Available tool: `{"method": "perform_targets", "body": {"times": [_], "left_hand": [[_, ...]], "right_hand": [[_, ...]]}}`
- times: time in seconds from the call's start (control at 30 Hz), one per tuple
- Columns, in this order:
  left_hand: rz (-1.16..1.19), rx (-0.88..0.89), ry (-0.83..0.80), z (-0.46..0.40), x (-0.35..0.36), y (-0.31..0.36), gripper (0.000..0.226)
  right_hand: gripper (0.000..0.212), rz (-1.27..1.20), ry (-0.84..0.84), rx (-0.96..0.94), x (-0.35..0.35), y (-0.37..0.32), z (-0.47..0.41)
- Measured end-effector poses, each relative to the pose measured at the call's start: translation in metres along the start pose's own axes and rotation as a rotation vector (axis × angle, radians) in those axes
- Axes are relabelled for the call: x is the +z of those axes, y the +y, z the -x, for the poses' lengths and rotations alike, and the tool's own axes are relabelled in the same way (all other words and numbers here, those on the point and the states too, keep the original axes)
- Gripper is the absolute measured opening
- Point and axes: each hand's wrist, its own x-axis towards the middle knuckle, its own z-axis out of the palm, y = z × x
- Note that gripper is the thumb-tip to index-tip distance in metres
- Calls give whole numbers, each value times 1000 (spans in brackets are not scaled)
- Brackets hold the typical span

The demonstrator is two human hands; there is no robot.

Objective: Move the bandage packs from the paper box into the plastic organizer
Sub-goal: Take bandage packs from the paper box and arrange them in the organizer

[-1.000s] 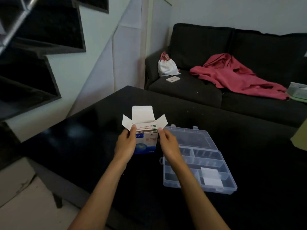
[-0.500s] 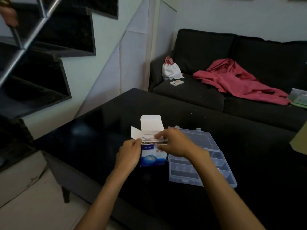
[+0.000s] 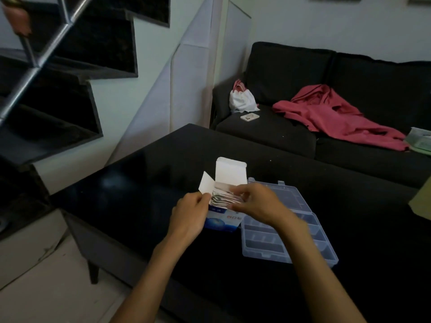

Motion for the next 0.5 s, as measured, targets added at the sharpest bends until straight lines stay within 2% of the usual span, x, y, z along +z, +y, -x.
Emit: {"method": "perform_targets", "body": {"times": [0.13,0.27,0.37,0.5], "left_hand": [[-146,78,20,10,1,10,41],[-206,116,65,14,3,15,37],[-227,150,67,16,7,18,35],[-251,177,69,14,13,19,34]], "right_hand": [[27,42,156,-19,10,9,4],[30,59,307,-87,26,14,8],[31,43,352,-98,27,25,12],[30,-117,337,-73,23,31,16]]}}
